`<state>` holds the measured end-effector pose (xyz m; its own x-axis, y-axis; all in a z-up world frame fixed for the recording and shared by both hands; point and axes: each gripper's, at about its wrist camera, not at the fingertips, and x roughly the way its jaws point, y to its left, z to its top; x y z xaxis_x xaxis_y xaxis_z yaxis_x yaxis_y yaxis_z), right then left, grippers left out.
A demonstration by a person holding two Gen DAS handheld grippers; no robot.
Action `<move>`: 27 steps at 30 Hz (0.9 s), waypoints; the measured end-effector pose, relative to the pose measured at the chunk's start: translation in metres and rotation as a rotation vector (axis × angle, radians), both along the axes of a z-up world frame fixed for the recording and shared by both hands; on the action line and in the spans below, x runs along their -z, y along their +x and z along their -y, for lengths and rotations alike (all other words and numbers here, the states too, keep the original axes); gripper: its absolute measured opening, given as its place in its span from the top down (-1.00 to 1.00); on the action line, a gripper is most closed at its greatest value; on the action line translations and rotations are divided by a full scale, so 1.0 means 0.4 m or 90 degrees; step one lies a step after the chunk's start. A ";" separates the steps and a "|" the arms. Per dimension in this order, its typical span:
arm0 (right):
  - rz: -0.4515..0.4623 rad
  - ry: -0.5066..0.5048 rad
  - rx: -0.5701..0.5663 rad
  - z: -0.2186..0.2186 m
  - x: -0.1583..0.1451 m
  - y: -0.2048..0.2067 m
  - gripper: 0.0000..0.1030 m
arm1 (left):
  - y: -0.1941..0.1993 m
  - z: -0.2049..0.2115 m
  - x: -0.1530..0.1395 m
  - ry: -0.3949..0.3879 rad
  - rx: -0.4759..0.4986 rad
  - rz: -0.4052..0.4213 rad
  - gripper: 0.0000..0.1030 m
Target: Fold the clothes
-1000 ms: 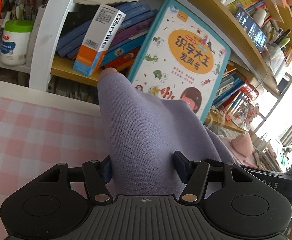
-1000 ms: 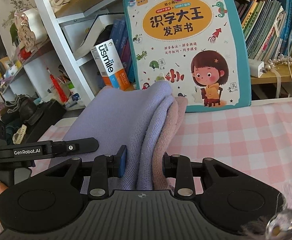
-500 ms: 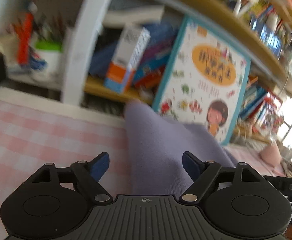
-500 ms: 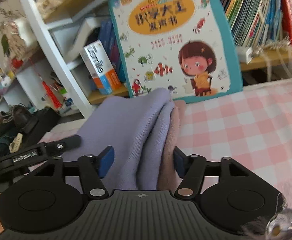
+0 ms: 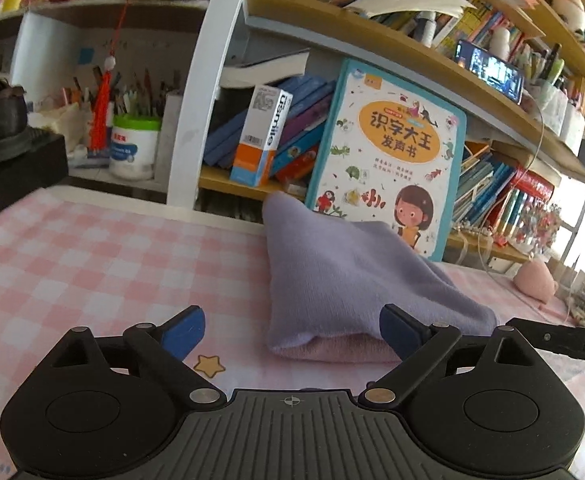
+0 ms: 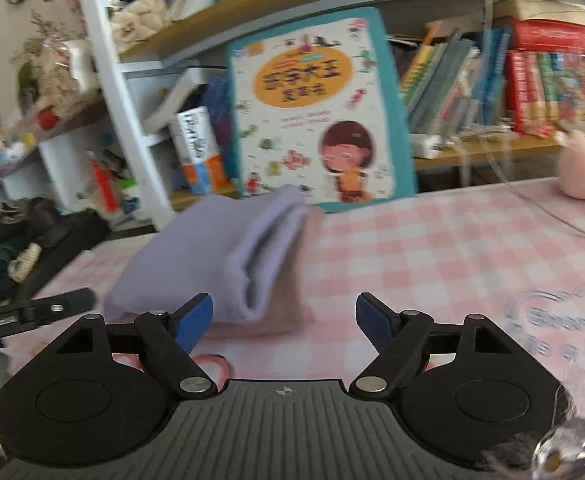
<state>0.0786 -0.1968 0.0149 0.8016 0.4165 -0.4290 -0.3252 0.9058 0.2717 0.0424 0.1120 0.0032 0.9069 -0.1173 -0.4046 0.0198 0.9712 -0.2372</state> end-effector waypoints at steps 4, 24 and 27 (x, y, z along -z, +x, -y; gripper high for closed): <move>0.001 -0.032 0.029 0.011 0.004 -0.029 -0.50 | -0.027 0.020 -0.008 0.034 0.011 0.003 -0.87; 0.032 -0.100 0.019 -0.032 0.006 -0.150 -0.58 | -0.129 0.045 -0.010 0.071 -0.008 -0.006 -0.89; 0.053 -0.105 0.014 -0.037 -0.008 -0.179 -0.58 | -0.156 0.052 -0.027 0.068 -0.020 0.007 -0.89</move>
<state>0.0072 -0.1819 0.0183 0.8450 0.3279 -0.4224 -0.3202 0.9429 0.0915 -0.0200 0.0913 0.0141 0.9138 -0.0450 -0.4037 -0.0098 0.9911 -0.1326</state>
